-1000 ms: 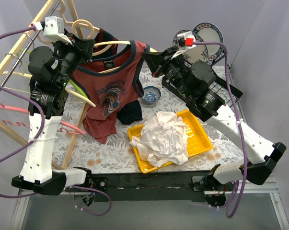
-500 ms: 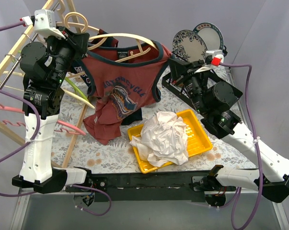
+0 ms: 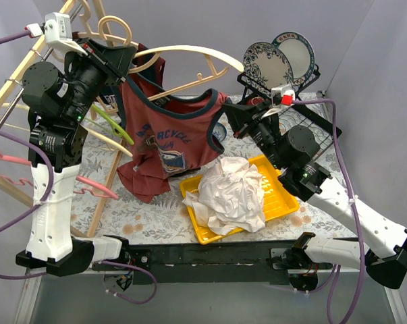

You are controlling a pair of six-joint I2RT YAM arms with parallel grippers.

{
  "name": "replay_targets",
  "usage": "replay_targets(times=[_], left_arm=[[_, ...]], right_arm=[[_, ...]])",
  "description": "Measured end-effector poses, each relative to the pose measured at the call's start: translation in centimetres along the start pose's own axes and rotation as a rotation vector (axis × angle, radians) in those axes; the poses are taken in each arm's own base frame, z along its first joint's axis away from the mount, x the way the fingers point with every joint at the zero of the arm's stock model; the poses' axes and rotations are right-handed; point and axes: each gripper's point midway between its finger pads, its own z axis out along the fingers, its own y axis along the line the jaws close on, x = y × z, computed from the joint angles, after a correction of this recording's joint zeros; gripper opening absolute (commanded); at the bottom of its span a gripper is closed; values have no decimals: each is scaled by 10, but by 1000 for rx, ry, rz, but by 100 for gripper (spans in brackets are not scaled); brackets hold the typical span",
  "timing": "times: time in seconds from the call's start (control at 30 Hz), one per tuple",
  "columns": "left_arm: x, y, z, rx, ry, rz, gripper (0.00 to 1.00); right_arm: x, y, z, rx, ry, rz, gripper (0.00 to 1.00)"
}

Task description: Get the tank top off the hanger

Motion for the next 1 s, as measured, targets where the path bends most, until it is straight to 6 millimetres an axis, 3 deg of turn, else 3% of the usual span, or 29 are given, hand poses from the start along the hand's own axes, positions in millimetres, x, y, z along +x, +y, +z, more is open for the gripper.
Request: replay_targets(times=[0.37,0.57,1.0], left_arm=[[-24,-46,-32,166,-49,-105,0],[-34,-71,-47,276,-70,-173,0],[-53,-113,-68,491,-92,-279,0]], right_arm=[[9,15,4,-91,4,24,1],[33,20,4,-141,47,21,1],[61,17,12,-150,120,-11,1]])
